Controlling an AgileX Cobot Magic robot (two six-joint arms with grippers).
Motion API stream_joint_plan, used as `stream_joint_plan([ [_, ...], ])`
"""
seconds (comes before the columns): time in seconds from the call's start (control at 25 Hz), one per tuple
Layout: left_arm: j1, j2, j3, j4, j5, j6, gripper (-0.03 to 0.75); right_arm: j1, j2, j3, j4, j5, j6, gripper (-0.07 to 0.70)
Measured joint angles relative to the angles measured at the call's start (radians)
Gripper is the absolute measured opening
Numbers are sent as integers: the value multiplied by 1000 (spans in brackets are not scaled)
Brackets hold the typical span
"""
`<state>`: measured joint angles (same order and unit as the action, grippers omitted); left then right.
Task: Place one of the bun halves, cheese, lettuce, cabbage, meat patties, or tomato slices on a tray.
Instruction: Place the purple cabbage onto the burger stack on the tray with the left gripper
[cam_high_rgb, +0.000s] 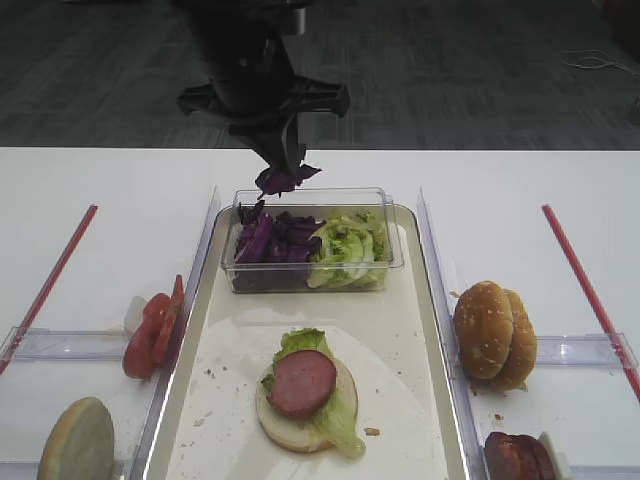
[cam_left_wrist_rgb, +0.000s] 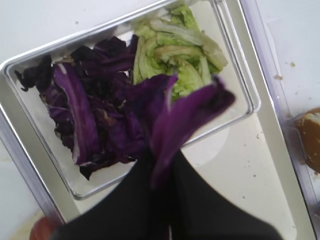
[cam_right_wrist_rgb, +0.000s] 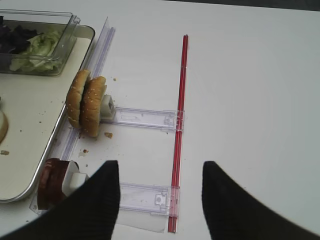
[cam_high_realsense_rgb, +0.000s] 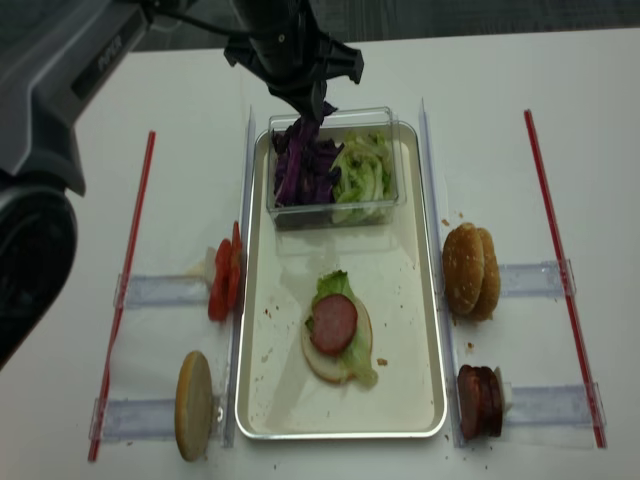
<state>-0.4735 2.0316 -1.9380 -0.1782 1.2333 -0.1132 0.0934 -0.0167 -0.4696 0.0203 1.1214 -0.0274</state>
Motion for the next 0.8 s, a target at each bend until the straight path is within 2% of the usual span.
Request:
stream_joint_plan([
  [0.32, -52, -168, 140, -11, 5, -12, 50, 0, 0, 0, 0, 0, 0, 387],
  [0.8, -233, -327, 321, -11, 9, -76, 50, 0, 0, 0, 0, 0, 0, 387],
])
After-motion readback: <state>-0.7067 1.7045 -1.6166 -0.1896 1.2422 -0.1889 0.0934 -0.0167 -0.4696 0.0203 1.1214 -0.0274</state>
